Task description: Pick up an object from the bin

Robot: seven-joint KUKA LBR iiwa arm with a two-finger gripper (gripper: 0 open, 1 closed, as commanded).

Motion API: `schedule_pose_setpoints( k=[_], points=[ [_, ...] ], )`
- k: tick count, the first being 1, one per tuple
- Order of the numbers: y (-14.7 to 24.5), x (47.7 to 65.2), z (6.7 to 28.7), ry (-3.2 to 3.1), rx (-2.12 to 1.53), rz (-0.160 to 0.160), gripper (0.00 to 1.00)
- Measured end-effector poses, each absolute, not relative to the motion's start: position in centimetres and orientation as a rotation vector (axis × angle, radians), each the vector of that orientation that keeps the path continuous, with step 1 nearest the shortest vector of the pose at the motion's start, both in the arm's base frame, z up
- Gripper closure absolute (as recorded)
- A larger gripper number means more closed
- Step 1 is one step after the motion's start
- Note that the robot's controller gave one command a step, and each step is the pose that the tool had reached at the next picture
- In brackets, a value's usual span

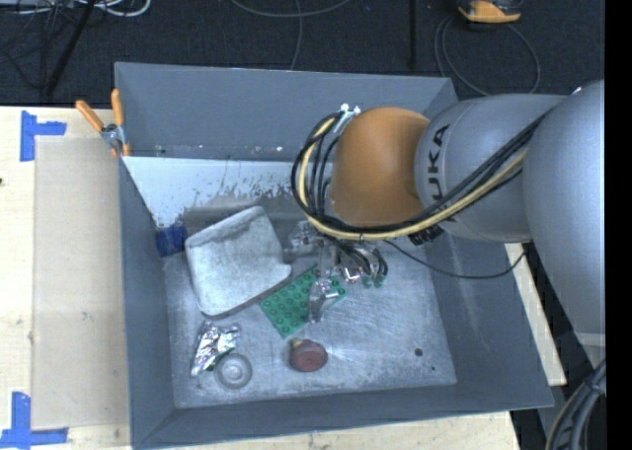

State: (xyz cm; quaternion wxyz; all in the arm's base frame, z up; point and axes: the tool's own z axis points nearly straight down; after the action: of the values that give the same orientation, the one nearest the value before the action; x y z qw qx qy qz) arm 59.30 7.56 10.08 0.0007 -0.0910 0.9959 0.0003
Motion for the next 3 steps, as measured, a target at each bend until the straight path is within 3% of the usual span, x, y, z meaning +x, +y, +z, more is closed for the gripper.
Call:
schedule_pose_setpoints(
  k=[1,2,3],
  points=[
    [7.1,59.4,10.8,3.134,-0.204,0.001,0.00],
    [7.0,59.3,7.3,3.120,-0.353,-0.004,0.00],
    [7.1,59.3,7.4,3.123,-0.349,-0.001,0.00]
  ],
)
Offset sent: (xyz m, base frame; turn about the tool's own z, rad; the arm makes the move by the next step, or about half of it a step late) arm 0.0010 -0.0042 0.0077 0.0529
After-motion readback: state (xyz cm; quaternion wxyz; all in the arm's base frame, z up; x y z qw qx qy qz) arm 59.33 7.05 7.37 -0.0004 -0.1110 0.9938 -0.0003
